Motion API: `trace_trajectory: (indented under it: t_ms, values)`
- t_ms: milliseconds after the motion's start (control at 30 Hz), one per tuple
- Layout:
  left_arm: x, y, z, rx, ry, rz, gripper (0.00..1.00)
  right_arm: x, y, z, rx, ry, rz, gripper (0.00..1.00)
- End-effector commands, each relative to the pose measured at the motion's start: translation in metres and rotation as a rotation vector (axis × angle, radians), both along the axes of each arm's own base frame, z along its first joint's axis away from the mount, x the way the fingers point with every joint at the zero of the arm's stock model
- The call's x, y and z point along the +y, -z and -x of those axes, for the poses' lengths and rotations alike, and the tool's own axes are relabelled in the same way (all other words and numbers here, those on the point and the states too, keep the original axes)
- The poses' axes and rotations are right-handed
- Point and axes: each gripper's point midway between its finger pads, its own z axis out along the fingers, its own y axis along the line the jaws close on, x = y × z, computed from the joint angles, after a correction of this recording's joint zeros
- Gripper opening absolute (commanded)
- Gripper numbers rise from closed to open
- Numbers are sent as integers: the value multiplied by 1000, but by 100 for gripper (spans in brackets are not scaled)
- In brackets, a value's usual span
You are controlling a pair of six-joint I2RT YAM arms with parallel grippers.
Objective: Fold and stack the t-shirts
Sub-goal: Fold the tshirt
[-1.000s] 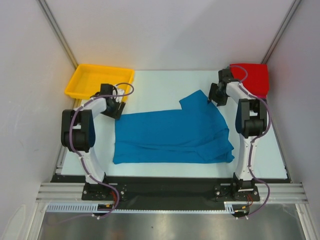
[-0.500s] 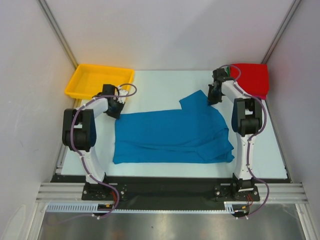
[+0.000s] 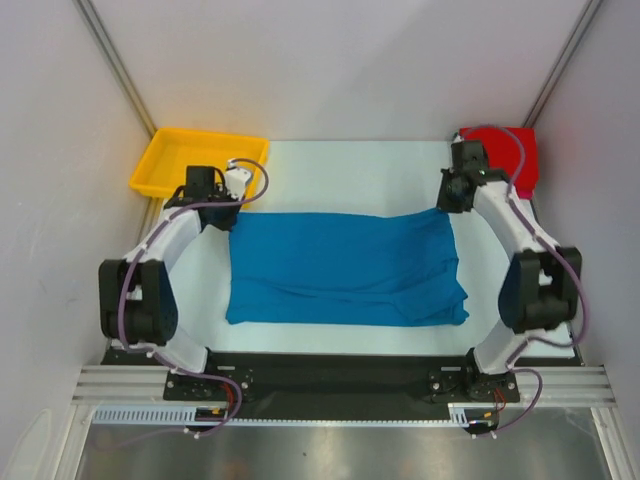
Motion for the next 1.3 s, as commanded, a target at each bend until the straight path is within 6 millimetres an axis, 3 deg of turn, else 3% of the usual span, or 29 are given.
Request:
trace_trajectory:
  t_ms: [0, 67, 267, 500, 700, 867, 1000, 1167, 1200, 1267]
  values:
    - [-9, -6, 23, -19, 129, -4, 0, -7, 3, 56, 35, 77, 10, 0]
    - [-8, 5, 44, 17, 170, -19, 0, -6, 12, 94, 53, 118, -26, 0]
    - [-7, 23, 85, 73, 306, -53, 0, -4, 39, 159, 116, 191, -98, 0]
    - [9, 45, 100, 96, 361, -157, 0, 2, 80, 189, 227, 315, -178, 0]
    - [18, 51, 96, 82, 340, -204, 0, -1, 83, 200, 266, 361, -178, 0]
    - [14, 44, 93, 77, 351, -175, 0, -2, 95, 205, 292, 365, -172, 0]
    - [19, 31, 83, 41, 295, -135, 0, -14, 94, 194, 265, 396, -187, 0]
    - [24, 1, 46, -90, 213, -135, 0, -19, 62, 146, 124, 370, -213, 0]
    - [27, 0, 38, -107, 186, -137, 0, -19, 58, 130, 123, 362, -211, 0]
    - [26, -11, 19, -142, 143, -111, 0, -19, 55, 118, 136, 346, -200, 0]
